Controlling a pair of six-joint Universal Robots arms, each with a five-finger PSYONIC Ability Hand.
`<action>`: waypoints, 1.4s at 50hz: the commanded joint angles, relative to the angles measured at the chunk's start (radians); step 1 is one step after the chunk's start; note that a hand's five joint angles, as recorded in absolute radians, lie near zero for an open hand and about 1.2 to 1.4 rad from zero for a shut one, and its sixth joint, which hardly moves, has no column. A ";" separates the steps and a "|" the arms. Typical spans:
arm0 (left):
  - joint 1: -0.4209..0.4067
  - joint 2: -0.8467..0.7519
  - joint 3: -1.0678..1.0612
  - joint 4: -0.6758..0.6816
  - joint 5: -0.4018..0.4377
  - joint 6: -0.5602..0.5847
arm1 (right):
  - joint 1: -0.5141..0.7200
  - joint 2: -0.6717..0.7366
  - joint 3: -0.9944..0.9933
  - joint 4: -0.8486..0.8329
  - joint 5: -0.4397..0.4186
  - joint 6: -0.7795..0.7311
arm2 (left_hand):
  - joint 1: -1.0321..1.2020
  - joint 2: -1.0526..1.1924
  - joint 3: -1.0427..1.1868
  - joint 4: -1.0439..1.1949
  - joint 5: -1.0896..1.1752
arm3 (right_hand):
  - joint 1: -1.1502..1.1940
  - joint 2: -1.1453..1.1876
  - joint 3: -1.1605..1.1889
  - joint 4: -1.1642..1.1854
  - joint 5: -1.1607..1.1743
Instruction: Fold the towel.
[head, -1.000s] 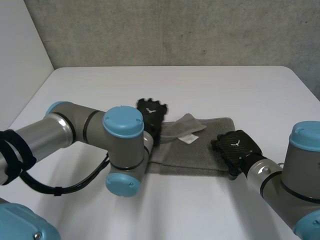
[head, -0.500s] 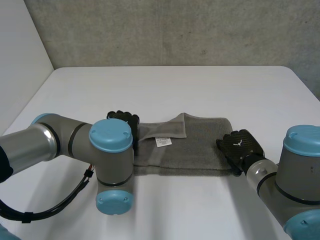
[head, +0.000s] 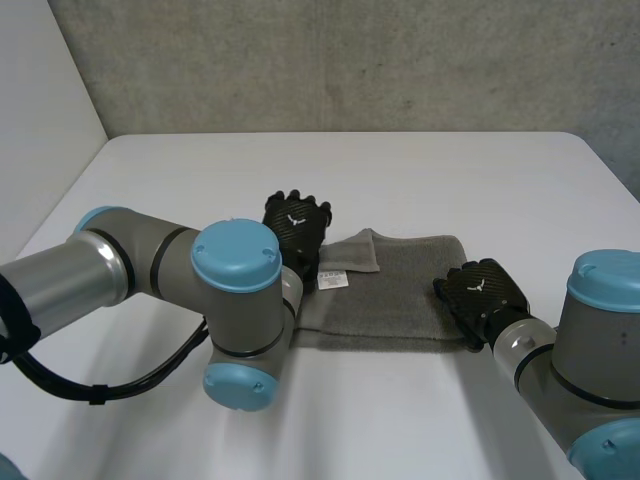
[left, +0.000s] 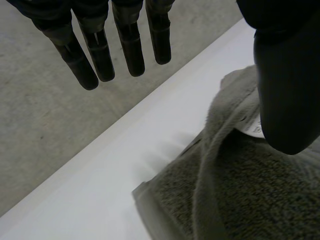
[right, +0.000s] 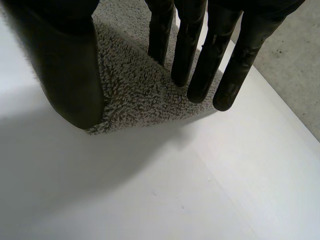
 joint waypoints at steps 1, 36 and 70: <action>-0.001 -0.077 0.086 -0.009 0.038 0.000 | -0.005 0.002 -0.004 0.000 -0.001 0.000 | -0.105 -0.119 -0.088 -0.104 -0.245 | 0.005 0.007 0.017 0.016 0.017; 0.103 -0.251 0.384 -0.235 -0.106 -0.018 | -0.001 0.012 0.008 -0.040 -0.004 0.002 | -0.084 -0.099 -0.067 -0.084 -0.224 | 0.219 0.221 0.232 0.230 0.231; 0.352 0.564 -0.500 0.059 0.161 -0.191 | 0.333 0.182 -0.494 0.078 -0.166 -0.411 | -0.093 -0.108 -0.076 -0.093 -0.233 | 0.737 0.740 0.750 0.749 0.750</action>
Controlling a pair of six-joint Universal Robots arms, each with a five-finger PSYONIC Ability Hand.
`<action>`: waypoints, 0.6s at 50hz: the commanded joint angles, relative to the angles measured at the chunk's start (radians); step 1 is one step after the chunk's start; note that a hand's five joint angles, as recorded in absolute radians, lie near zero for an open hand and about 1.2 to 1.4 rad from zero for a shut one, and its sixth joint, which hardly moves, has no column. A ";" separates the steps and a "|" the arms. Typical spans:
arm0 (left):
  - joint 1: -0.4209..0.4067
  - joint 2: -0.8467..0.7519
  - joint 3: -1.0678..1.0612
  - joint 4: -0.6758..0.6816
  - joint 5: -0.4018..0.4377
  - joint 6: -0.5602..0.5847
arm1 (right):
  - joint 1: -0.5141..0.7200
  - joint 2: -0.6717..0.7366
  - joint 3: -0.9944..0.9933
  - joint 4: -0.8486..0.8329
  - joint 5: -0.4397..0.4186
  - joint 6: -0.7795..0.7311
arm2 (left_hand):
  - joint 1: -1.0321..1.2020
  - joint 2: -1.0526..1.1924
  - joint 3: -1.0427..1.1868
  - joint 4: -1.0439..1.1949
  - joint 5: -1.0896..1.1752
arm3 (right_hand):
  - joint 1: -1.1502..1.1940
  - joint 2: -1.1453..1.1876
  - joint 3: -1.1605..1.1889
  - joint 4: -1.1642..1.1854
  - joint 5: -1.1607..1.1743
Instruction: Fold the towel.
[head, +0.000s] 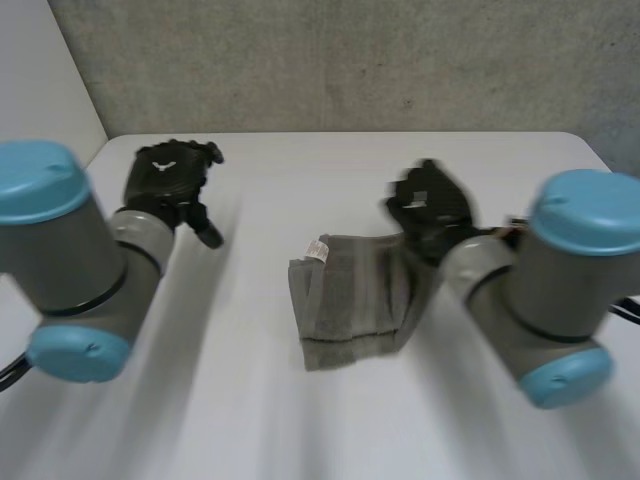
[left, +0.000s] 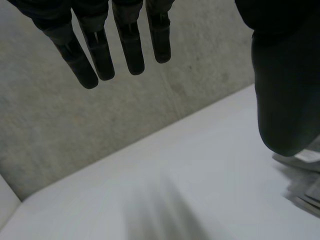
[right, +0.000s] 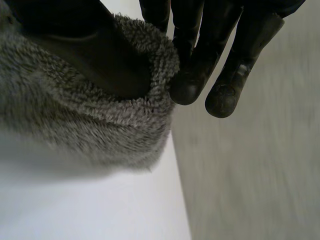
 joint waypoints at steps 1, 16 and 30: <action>0.064 0.149 -0.195 0.121 0.027 0.010 | 0.204 0.213 -0.192 0.107 -0.204 0.004 | -0.081 -0.097 -0.066 -0.085 -0.223 | 0.121 0.141 0.053 0.054 0.079; 0.079 0.172 -0.229 0.130 0.043 0.008 | 0.239 0.179 -0.094 0.216 -0.219 0.099 | -0.093 -0.109 -0.078 -0.097 -0.235 | -0.554 -0.534 -0.622 -0.621 -0.596; -0.051 0.158 -0.118 0.130 0.032 0.002 | 0.049 -0.136 0.120 0.069 -0.232 0.613 | -0.134 -0.150 -0.119 -0.138 -0.276 | -1.101 -1.081 -1.169 -1.168 -1.143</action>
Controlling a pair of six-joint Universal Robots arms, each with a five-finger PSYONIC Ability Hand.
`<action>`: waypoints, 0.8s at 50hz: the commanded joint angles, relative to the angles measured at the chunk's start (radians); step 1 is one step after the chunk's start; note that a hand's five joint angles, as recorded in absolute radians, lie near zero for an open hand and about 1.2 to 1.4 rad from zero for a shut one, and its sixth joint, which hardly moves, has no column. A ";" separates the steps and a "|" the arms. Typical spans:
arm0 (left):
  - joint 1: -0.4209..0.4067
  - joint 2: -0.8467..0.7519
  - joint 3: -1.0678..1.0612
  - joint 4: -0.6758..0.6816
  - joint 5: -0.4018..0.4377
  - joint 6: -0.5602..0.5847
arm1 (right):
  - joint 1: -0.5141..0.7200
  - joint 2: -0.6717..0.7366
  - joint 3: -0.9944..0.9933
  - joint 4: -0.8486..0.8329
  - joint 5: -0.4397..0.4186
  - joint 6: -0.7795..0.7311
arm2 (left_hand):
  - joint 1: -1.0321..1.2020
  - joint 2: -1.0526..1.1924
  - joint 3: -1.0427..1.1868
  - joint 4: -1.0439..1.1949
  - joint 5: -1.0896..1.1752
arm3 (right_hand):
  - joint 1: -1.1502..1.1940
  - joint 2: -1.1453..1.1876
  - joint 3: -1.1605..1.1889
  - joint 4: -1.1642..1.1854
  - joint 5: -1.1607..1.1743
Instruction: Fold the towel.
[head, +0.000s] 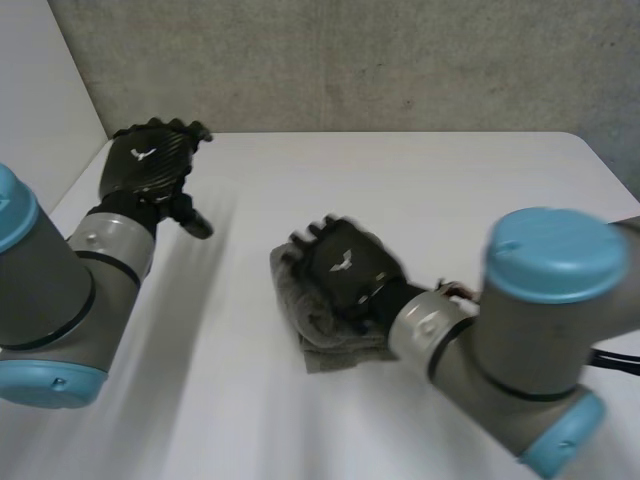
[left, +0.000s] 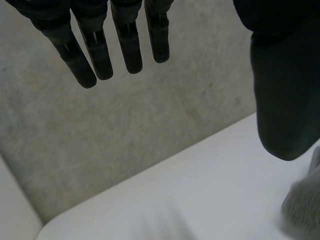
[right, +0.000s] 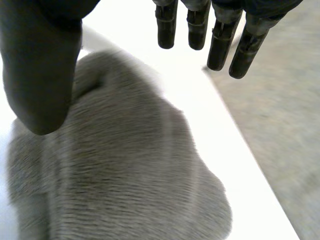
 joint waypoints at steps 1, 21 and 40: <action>-0.080 -0.006 0.057 0.000 -0.007 -0.003 | -0.114 -0.134 0.095 -0.053 -0.008 0.249 | -0.119 -0.127 -0.102 -0.118 -0.258 | -0.066 -0.074 -0.068 -0.081 -0.027; -0.269 -0.368 0.188 -0.010 -0.074 -0.049 | -0.233 0.032 -0.049 0.022 0.006 0.531 | -0.175 -0.183 -0.157 -0.174 -0.314 | -0.066 -0.074 -0.068 -0.081 -0.027; -0.279 -0.499 0.286 -0.156 -0.082 -0.052 | -0.230 0.189 -0.164 0.113 0.082 0.427 | -0.183 -0.191 -0.166 -0.182 -0.322 | -0.066 -0.074 -0.068 -0.081 -0.027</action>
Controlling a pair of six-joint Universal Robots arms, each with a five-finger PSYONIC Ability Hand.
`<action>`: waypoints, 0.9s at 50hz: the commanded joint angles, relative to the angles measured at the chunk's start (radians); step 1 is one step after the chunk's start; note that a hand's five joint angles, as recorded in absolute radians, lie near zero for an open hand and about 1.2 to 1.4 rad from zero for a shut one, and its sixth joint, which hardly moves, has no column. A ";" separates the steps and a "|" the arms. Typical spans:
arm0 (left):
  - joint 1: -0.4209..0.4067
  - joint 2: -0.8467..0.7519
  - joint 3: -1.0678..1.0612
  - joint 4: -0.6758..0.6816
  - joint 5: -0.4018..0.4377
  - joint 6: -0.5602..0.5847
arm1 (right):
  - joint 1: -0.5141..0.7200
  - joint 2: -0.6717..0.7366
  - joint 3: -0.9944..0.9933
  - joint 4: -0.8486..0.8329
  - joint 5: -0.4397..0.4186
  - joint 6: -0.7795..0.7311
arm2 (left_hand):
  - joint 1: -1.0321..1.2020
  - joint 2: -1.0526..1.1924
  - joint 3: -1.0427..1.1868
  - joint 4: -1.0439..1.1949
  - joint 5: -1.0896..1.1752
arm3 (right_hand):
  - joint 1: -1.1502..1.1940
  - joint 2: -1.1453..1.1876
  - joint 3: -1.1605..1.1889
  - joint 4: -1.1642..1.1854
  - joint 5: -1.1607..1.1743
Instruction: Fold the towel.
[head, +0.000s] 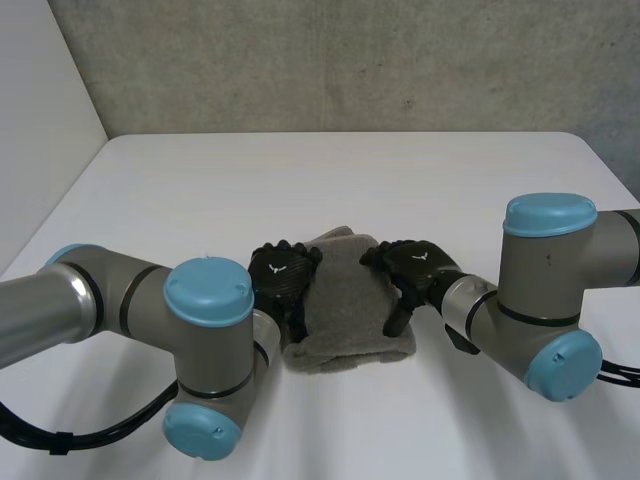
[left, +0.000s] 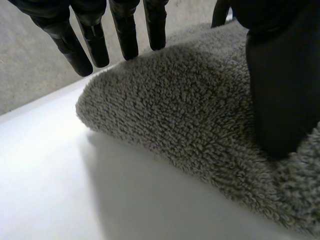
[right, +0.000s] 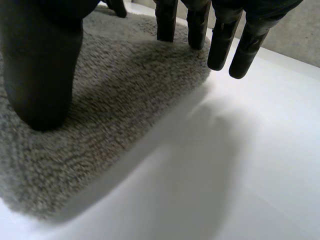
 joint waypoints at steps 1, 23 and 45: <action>0.002 0.047 0.063 -0.112 -0.001 -0.008 | 0.001 -0.114 -0.014 -0.008 0.042 -0.034 | -0.090 -0.080 -0.072 -0.088 -0.221 | -0.052 -0.074 -0.068 -0.081 -0.020; 0.128 0.508 0.057 -0.321 -0.004 -0.005 | -0.018 -0.493 0.032 0.015 0.349 0.029 | -0.132 -0.121 -0.113 -0.129 -0.262 | -0.052 -0.074 -0.068 -0.081 -0.020; 0.160 0.569 -0.007 -0.309 -0.001 -0.021 | -0.013 -0.498 0.043 0.037 0.329 0.040 | -0.134 -0.124 -0.116 -0.132 -0.265 | -0.052 -0.074 -0.068 -0.081 -0.020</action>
